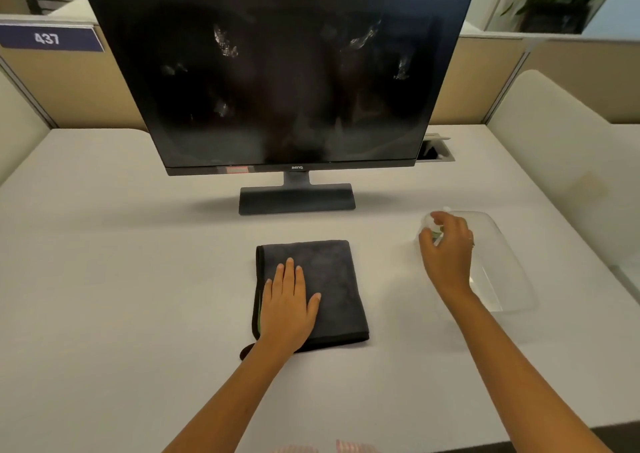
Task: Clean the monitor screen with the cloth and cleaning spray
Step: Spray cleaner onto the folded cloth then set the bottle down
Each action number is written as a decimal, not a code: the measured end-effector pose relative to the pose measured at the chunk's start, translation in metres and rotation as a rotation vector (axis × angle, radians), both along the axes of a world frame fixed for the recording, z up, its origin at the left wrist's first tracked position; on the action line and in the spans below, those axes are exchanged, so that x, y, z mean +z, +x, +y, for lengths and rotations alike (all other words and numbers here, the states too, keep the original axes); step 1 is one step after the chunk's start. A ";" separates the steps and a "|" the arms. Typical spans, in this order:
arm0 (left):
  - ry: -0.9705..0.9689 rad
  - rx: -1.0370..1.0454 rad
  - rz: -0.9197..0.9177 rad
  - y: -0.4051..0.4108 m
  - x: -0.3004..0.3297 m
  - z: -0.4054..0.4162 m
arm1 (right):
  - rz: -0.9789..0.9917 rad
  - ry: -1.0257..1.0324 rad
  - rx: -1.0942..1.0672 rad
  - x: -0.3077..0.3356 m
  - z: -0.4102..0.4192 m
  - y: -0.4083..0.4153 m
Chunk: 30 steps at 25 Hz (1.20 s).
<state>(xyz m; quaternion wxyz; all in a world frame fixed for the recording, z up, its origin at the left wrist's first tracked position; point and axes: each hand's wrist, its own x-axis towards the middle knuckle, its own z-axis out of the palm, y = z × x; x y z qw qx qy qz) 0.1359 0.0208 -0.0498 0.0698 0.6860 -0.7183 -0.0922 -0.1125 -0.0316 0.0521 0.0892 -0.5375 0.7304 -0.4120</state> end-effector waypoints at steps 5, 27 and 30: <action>-0.033 -0.048 0.067 0.012 -0.003 0.003 | -0.276 0.230 0.008 -0.002 -0.033 -0.046; -0.090 -0.021 0.121 0.015 -0.005 0.009 | -0.873 0.251 0.338 0.054 -0.025 0.025; -0.083 -0.014 0.117 0.016 -0.006 0.008 | -1.022 0.277 0.424 0.049 -0.025 0.049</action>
